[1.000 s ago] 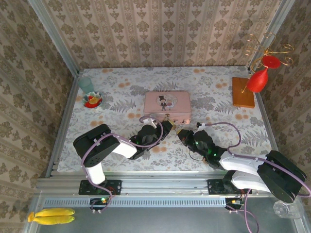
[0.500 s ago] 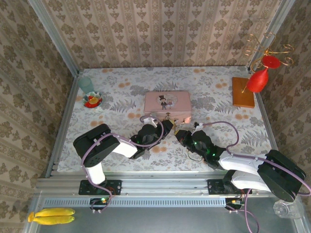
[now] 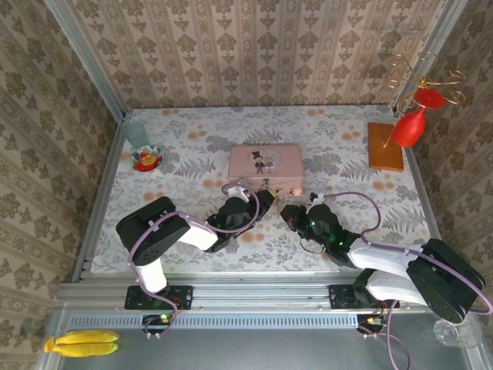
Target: Unlock the padlock with the key
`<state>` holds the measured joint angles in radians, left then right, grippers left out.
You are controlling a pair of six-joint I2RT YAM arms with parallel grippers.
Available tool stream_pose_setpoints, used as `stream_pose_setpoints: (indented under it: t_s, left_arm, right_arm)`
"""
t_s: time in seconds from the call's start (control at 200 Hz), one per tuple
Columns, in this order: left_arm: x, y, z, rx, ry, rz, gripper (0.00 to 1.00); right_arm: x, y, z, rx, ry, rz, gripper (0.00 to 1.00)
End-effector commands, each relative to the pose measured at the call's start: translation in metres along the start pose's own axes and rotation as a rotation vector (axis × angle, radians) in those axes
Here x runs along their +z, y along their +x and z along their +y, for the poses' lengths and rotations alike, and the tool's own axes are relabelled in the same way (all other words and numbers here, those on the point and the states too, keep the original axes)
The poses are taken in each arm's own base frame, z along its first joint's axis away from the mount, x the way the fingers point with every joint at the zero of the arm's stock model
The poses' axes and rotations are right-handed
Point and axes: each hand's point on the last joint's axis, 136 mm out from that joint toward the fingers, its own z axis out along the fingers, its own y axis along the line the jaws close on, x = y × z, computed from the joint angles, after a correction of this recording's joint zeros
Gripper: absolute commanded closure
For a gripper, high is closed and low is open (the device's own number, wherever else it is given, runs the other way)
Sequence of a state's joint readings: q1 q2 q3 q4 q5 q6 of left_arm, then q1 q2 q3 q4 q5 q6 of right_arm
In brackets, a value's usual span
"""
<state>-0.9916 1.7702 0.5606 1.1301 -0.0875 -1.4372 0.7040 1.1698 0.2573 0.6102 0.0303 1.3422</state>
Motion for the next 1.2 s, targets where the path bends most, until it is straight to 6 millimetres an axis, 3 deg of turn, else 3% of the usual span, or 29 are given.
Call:
stream_pose_setpoints:
  t_s: [0.0, 0.52, 0.835, 1.195]
  left_arm:
    - [-0.003, 0.020, -0.047, 0.003, 0.167, 0.088, 1.00]
    - [-0.001, 0.022, -0.047, 0.026, 0.173, 0.100, 1.00]
    - [0.000, 0.023, -0.052, 0.032, 0.195, 0.106, 1.00]
    - [0.002, 0.024, -0.051, 0.032, 0.191, 0.108, 1.00]
  right_arm:
    - [0.001, -0.019, 0.012, 0.033, -0.049, -0.070, 1.00]
    - [0.003, -0.036, 0.023, 0.123, -0.138, -0.030, 1.00]
    - [0.011, -0.031, 0.022, 0.164, -0.153, 0.009, 1.00]
    - [0.008, -0.033, 0.020, 0.142, -0.134, -0.006, 1.00]
